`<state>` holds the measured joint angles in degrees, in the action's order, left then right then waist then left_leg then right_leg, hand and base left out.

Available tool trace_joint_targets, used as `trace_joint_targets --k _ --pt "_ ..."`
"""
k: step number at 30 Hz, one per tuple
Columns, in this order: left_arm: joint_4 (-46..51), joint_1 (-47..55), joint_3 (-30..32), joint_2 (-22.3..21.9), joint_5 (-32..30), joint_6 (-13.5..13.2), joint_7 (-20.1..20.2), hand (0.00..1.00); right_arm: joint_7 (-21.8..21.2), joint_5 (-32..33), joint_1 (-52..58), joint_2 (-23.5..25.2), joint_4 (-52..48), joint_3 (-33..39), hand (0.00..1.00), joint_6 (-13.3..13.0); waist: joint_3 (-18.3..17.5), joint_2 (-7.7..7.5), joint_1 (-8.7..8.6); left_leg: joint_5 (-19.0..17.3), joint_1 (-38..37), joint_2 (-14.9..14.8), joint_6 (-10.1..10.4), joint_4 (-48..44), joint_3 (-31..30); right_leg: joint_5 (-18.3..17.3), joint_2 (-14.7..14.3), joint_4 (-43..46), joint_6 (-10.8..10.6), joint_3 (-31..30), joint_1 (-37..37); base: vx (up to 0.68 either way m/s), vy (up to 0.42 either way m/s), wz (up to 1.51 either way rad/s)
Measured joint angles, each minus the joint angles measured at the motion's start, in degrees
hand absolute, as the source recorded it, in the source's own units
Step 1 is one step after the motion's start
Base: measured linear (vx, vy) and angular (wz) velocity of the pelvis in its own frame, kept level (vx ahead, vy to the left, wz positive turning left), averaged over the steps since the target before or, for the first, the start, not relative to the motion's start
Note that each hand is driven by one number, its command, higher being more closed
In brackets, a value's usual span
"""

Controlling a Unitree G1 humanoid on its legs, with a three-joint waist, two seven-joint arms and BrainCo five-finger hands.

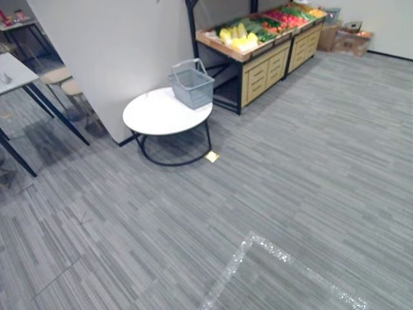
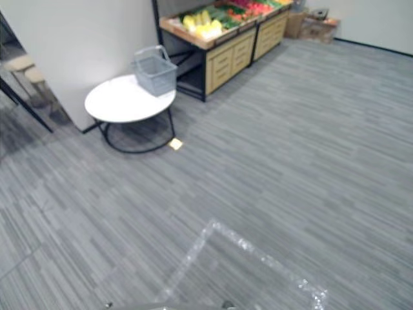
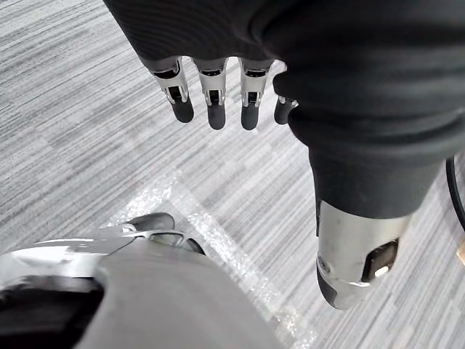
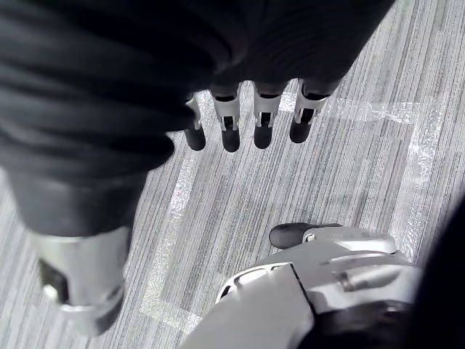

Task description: Pick vegetable in the basket

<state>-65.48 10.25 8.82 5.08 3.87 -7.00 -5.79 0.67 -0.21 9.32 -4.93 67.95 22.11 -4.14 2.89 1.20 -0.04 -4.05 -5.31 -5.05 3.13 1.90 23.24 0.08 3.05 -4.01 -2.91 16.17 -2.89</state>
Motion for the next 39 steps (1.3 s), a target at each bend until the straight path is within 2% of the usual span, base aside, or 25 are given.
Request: trace_joint_targets --k 4,10,14,18,22,27,32,39 --pt "-0.16 -1.22 0.69 0.11 0.06 -0.02 0.55 0.00 0.08 -2.16 -1.58 0.41 -0.01 0.42 0.00 -0.03 1.33 -0.30 -0.15 -0.53 -1.56 -0.10 1.41 0.08 1.11 0.25 -0.08 -0.92 -0.43 0.75 -1.97 0.10 0.005 -0.04" --pt "-0.14 -2.17 0.68 0.04 0.02 -0.11 0.84 0.00 0.23 -1.96 -3.65 0.46 -0.07 1.69 0.00 -0.23 1.75 -0.08 -0.98 -1.03 -2.41 -0.14 2.18 0.05 2.33 0.35 -0.07 -1.09 -1.00 0.64 -2.48 0.03 -0.008 -0.08" --pt "-0.02 -2.31 0.63 -0.46 0.61 -1.26 -0.06 0.00 0.18 3.27 -4.26 0.74 -0.80 1.28 0.00 -2.41 2.09 0.49 -1.31 -1.38 -3.14 -0.35 2.72 0.03 3.82 0.02 -0.23 -1.03 -1.51 0.43 -2.46 -0.03 -0.037 -0.17" --pt "0.06 -2.42 0.61 -0.55 2.78 -2.08 -0.12 0.00 0.02 7.40 -4.11 0.91 -1.91 0.08 0.00 -2.64 2.21 0.69 -1.32 -1.38 -3.27 -0.61 2.72 0.04 4.38 0.01 -0.47 -1.06 -1.52 0.46 -2.37 -0.05 -0.044 -0.07" --pt "0.06 -2.37 0.63 -0.54 4.03 -2.47 -0.12 0.00 -0.89 12.12 -4.07 1.40 -2.11 -0.23 0.00 -4.09 2.20 0.74 -1.33 -1.39 -3.29 -0.66 2.69 0.13 4.37 0.00 -0.50 -1.08 -1.46 0.66 -2.35 -0.06 -0.033 0.01" --pt "0.05 -2.22 0.59 -0.51 4.93 -2.47 -0.12 0.00 -0.15 11.14 -3.98 1.43 -2.34 -0.49 0.00 -4.10 2.19 0.61 -1.31 -1.30 -3.61 -0.54 2.52 0.86 4.35 0.03 -0.50 -1.21 -1.42 1.08 -2.36 -0.05 -0.022 0.03" --pt "0.04 -2.22 0.52 -0.42 4.91 -2.47 -0.06 0.00 0.59 6.99 -3.69 1.33 -2.49 -0.57 0.00 -4.10 2.14 0.38 -1.31 -1.29 -3.56 -0.54 2.50 1.22 4.26 0.04 -0.72 -1.92 -1.39 1.32 -2.48 0.01 -0.005 0.00" --pt "0.00 -2.30 0.68 -0.36 4.96 -2.43 0.94 0.00 -0.46 6.86 -3.58 1.16 -2.31 0.01 0.00 -3.61 2.16 0.33 -1.32 -1.29 -3.52 -0.56 2.50 1.26 4.28 0.04 -0.79 -1.94 -1.39 2.25 -2.53 0.04 -0.016 0.01"
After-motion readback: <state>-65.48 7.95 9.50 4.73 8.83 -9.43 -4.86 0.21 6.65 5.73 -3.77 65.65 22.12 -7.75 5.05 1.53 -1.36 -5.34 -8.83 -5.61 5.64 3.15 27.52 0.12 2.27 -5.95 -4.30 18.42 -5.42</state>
